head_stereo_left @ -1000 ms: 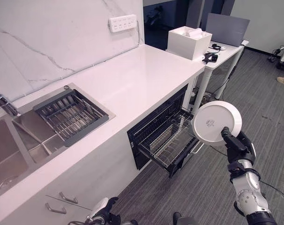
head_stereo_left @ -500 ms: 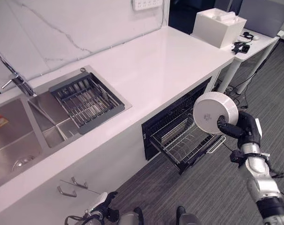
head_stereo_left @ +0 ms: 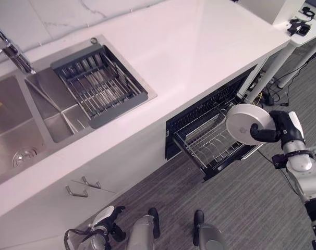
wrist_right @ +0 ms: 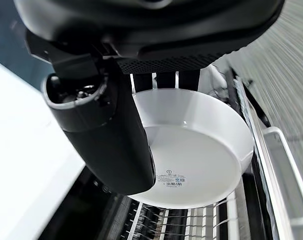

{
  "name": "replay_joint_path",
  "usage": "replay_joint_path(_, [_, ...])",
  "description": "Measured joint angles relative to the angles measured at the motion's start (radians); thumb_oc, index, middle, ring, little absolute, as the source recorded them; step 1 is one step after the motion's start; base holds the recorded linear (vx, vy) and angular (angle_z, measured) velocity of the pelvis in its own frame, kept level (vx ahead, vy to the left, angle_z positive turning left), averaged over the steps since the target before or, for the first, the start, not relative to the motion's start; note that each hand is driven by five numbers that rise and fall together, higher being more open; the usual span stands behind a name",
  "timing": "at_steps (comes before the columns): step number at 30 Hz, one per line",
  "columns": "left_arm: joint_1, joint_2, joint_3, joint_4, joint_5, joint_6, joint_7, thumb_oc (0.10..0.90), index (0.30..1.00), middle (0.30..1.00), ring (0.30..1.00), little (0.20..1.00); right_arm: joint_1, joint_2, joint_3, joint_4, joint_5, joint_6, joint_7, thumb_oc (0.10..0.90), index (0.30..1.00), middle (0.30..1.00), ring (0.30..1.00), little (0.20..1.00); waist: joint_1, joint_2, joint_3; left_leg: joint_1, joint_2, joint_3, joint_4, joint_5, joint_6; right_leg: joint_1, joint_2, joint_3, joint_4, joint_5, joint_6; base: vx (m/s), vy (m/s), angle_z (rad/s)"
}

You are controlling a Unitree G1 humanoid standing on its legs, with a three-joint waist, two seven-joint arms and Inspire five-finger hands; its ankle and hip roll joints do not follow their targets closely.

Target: Place the dishes in the dishwasher.

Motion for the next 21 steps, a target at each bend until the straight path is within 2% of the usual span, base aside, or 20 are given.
replay_joint_path(4, [-0.082,0.018,-0.005,0.000,-0.001,0.000,0.001,0.800,0.900,0.900,0.900,0.900,-0.125,-0.012,0.110,0.090,-0.127,-0.021,0.001,0.400,0.300,0.300,0.300,0.300,0.022,-0.012,0.051,-0.054,0.001,-0.013,0.021,0.005,0.010,-0.030,0.001,-0.010,-0.004,0.015,-0.006,-0.07,-0.054,0.10])
replay_joint_path(5, [-0.100,0.023,-0.005,-0.002,-0.001,-0.001,0.001,0.800,0.900,0.900,0.900,0.900,-0.139,-0.011,0.136,0.107,-0.153,-0.024,-0.003,0.400,0.300,0.300,0.300,0.300,0.038,-0.012,0.063,-0.062,0.001,-0.018,0.021,0.009,0.014,-0.029,0.006,-0.020,-0.005,0.022,-0.005,-0.05,-0.071,0.15])
replay_joint_path(6, [-0.110,0.031,-0.006,-0.005,-0.001,-0.003,0.001,0.800,0.900,0.900,0.900,0.900,-0.151,-0.011,0.157,0.122,-0.157,-0.028,-0.003,0.400,0.300,0.300,0.300,0.300,0.042,-0.014,0.068,-0.070,0.001,-0.022,0.021,0.011,0.015,-0.030,0.006,-0.026,-0.010,0.027,-0.002,-0.03,-0.042,0.22])
replay_joint_path(7, [-0.136,0.055,-0.012,-0.008,-0.001,-0.008,0.002,0.800,0.900,0.900,0.900,0.900,-0.185,-0.014,0.223,0.157,-0.187,-0.039,-0.005,0.400,0.300,0.300,0.300,0.300,0.046,-0.016,0.087,-0.083,0.000,-0.036,0.031,0.013,0.013,-0.029,0.011,-0.034,-0.023,0.036,-0.004,-0.03,-0.033,0.17])
replay_joint_path(8, [-0.136,0.055,-0.012,-0.008,-0.001,-0.008,0.002,0.800,0.900,0.900,0.900,0.900,-0.185,-0.014,0.223,0.157,-0.187,-0.039,-0.005,0.400,0.300,0.300,0.300,0.300,0.046,-0.016,0.087,-0.083,0.000,-0.036,0.031,0.013,0.013,-0.029,0.011,-0.034,-0.023,0.036,-0.004,-0.02,-0.019,0.16])
replay_joint_path(9, [-0.149,0.068,-0.014,-0.010,-0.001,-0.008,0.002,0.800,0.900,0.900,0.900,0.900,-0.191,-0.014,0.254,0.163,-0.215,-0.053,-0.006,0.400,0.300,0.300,0.300,0.300,0.065,-0.015,0.104,-0.088,-0.001,-0.041,0.036,0.013,0.013,-0.027,0.013,-0.039,-0.028,0.041,-0.004,-0.03,-0.019,0.06])
replay_joint_path(17, [-0.162,0.092,-0.020,-0.003,-0.002,-0.009,0.004,0.800,0.900,0.900,0.900,0.900,-0.263,-0.031,0.379,0.171,-0.373,-0.118,-0.020,0.400,0.300,0.300,0.300,0.300,0.091,-0.014,0.121,-0.115,-0.012,-0.056,0.054,0.007,0.025,-0.027,0.006,-0.058,-0.039,0.046,-0.006,-0.04,-0.025,0.08])
replay_joint_path(21, [-0.182,0.110,-0.042,0.000,-0.042,-0.010,0.026,0.800,0.900,0.900,0.900,0.900,-0.397,-0.042,0.499,0.222,-0.451,-0.150,-0.034,0.400,0.300,0.300,0.300,0.300,0.098,-0.017,0.144,-0.129,-0.012,-0.065,0.055,0.009,0.025,-0.031,0.008,-0.068,-0.047,0.049,-0.007,-0.04,-0.069,0.06])
